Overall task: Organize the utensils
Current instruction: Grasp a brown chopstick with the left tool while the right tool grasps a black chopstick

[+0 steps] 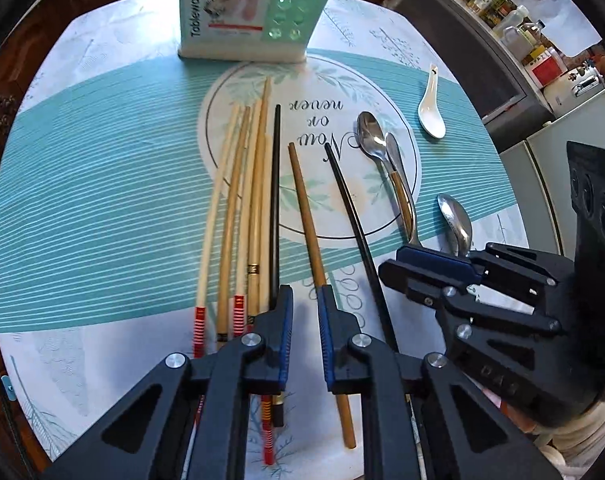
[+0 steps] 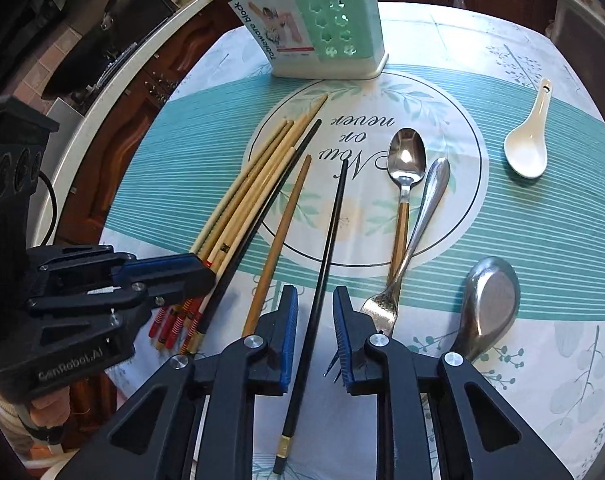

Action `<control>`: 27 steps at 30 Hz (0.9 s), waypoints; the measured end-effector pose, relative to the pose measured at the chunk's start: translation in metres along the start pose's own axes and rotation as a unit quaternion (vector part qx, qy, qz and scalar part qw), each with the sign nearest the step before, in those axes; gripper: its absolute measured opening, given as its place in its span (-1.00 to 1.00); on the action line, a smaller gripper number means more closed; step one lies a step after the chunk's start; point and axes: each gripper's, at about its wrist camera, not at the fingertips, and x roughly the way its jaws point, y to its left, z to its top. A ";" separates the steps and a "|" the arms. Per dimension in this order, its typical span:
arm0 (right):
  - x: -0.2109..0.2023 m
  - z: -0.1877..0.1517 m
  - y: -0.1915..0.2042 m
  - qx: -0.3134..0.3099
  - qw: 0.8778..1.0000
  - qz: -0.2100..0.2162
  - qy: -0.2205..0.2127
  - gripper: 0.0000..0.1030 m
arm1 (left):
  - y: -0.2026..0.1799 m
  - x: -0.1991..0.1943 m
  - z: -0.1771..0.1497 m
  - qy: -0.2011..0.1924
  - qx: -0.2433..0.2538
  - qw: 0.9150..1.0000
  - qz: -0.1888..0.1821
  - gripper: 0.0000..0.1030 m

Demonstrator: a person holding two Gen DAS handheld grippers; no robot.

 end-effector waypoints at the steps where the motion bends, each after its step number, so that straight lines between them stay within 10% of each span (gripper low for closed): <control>1: 0.002 0.001 0.001 -0.003 1.000 -0.003 0.003 -0.66 | 0.000 0.004 0.002 0.006 -0.003 1.000 0.001 -0.79; 27: 0.007 -0.009 -0.005 0.000 1.000 0.006 0.015 -0.65 | -0.057 0.058 0.046 0.112 0.027 0.984 0.137 -0.60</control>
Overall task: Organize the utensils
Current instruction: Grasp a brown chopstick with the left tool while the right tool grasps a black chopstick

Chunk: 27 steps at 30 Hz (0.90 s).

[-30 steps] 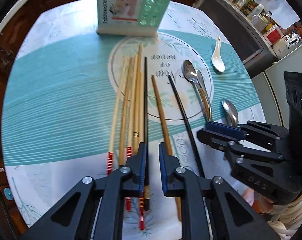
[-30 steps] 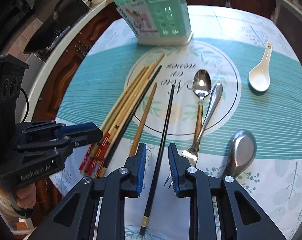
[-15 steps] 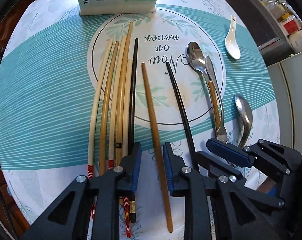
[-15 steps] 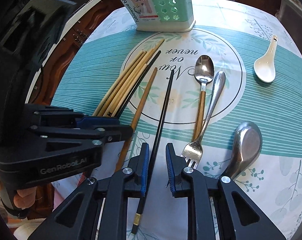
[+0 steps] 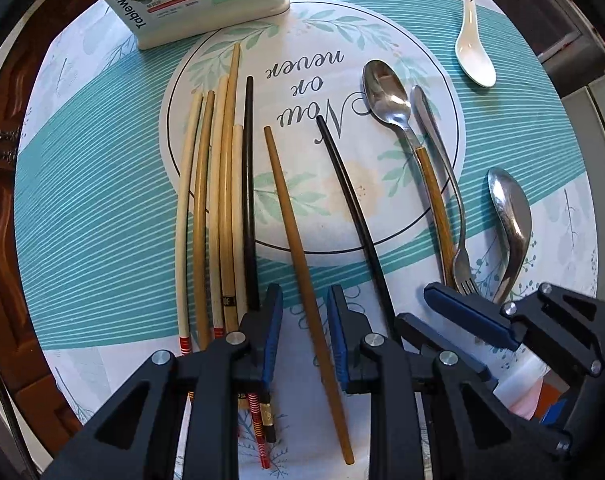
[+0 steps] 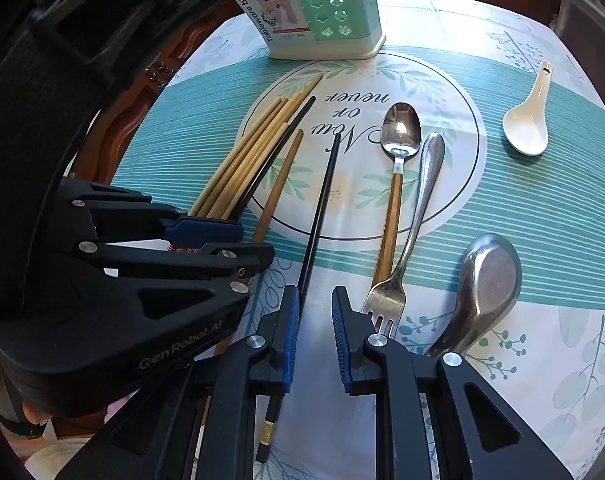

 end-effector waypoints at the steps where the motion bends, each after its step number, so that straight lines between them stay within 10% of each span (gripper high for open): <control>1: 0.000 0.000 0.000 0.001 1.000 0.000 0.000 -0.65 | 0.001 0.000 0.001 0.003 -0.004 1.000 0.000 -0.60; 7: 0.002 -0.003 0.001 0.000 1.000 0.002 0.006 -0.65 | 0.014 -0.001 0.001 0.008 -0.025 0.999 -0.020 -0.91; 20: 0.020 0.023 0.001 0.015 0.999 -0.005 0.038 -0.66 | 0.033 0.003 -0.024 0.001 -0.048 0.995 -0.083 -0.92; 27: 0.032 0.043 0.028 -0.014 0.995 -0.077 0.057 -0.65 | 0.058 -0.006 -0.045 -0.026 -0.064 0.990 -0.122 -0.92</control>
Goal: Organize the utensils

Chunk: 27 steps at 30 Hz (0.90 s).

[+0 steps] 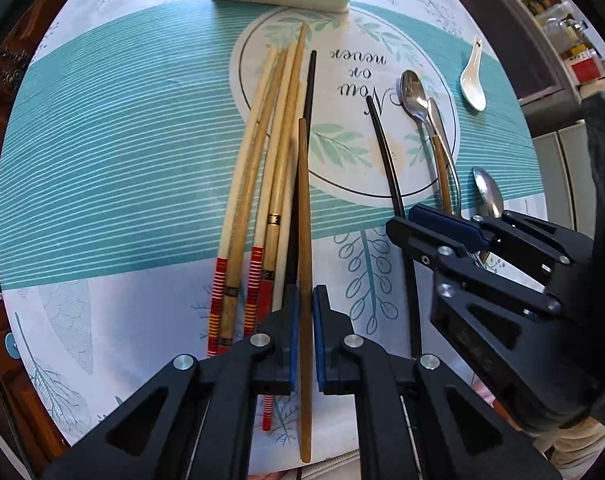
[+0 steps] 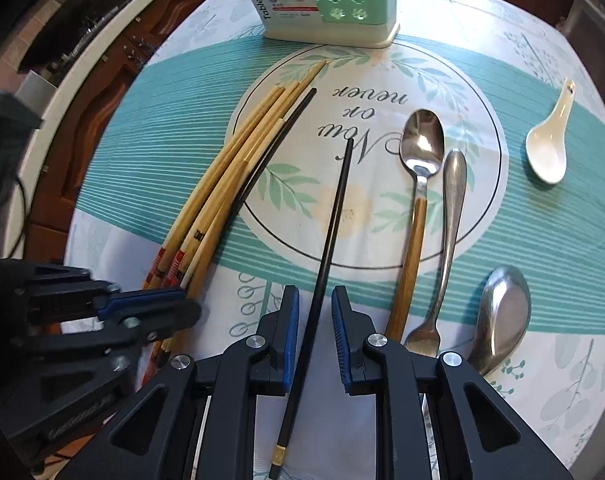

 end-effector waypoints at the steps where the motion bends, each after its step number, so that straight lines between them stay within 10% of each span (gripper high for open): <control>1: 0.001 0.002 0.005 -0.004 1.000 -0.015 0.002 -0.65 | 0.003 -0.002 -0.002 -0.002 -0.004 1.000 -0.004 -0.92; 13: 0.013 0.012 0.053 -0.069 0.993 -0.089 0.024 -0.85 | 0.049 -0.032 -0.028 -0.027 -0.009 0.999 -0.031 -0.92; 27: -0.021 -0.027 -0.009 0.033 0.994 0.086 -0.060 -0.92 | 0.018 -0.066 -0.029 -0.089 0.025 0.996 -0.004 -0.92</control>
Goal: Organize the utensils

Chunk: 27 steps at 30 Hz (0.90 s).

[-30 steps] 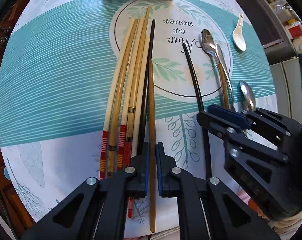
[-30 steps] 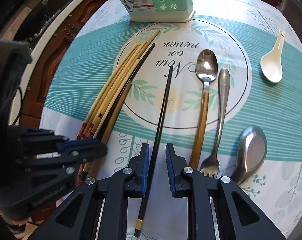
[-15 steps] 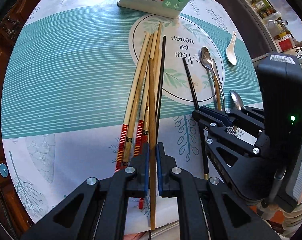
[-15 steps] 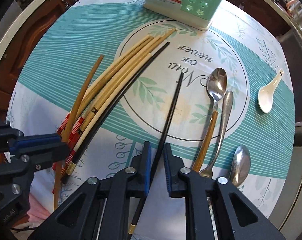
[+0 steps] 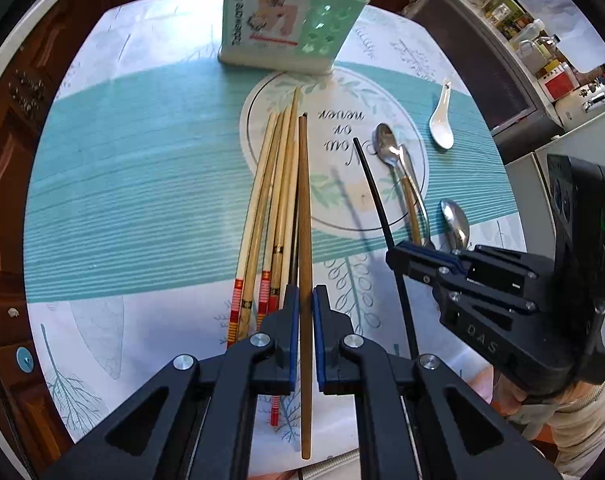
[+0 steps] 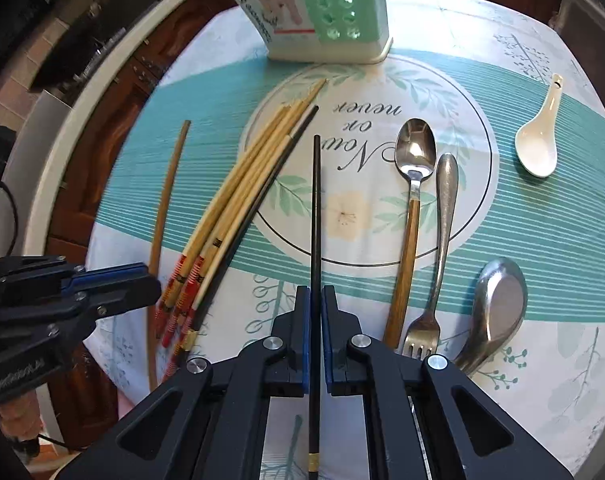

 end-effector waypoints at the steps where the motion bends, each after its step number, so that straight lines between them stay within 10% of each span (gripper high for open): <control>1: -0.004 -0.004 -0.001 0.000 1.000 0.003 -0.010 -0.92 | -0.003 -0.004 -0.001 -0.009 0.004 1.000 0.004 -0.92; 11: -0.073 -0.017 -0.002 -0.001 0.989 0.075 -0.127 -0.92 | -0.032 -0.023 0.005 -0.084 0.029 0.996 0.026 -0.92; 27: -0.203 0.048 0.003 -0.051 0.958 0.075 -0.274 -0.93 | -0.038 -0.117 0.061 -0.218 0.035 0.974 0.051 -0.92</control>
